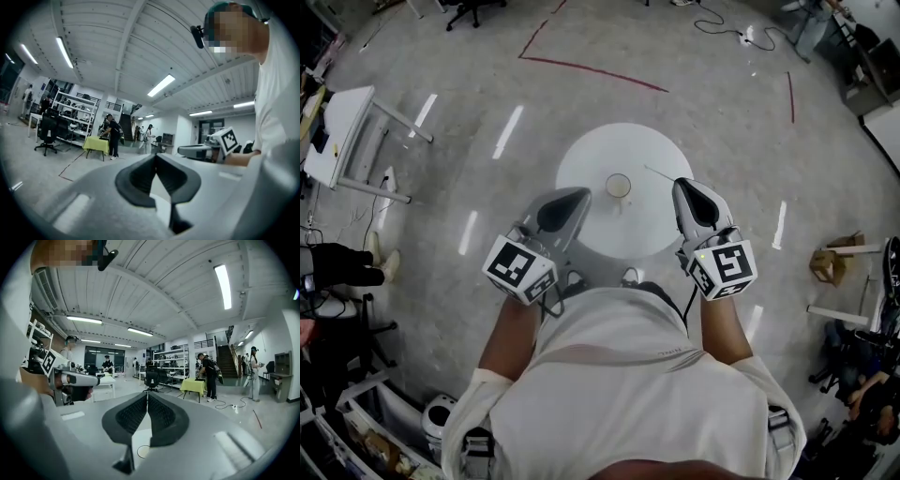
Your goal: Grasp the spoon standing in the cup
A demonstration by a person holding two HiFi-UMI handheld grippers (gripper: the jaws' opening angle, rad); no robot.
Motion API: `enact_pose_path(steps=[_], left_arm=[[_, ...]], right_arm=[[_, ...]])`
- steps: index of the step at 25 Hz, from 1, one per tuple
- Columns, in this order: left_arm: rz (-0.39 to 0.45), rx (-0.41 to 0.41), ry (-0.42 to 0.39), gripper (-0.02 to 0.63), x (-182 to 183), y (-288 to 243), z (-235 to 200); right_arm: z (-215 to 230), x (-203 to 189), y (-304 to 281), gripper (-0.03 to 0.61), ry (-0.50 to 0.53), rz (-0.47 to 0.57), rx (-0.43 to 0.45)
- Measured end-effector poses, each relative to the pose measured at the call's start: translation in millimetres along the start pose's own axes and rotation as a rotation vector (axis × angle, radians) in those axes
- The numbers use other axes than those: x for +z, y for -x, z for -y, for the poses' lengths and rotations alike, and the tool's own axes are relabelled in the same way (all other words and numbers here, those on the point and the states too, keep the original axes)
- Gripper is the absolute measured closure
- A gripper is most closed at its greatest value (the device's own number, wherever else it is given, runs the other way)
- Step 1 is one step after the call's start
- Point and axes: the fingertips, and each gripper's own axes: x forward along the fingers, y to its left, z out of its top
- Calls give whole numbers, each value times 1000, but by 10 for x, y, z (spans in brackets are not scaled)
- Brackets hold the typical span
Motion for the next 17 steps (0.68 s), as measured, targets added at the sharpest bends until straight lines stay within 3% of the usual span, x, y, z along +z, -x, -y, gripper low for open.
enact_pose_path(steps=[17], left_arm=[[3,5,-1,612,62,46,98]], right_arm=[[-76,71,80,568,21,18,37]])
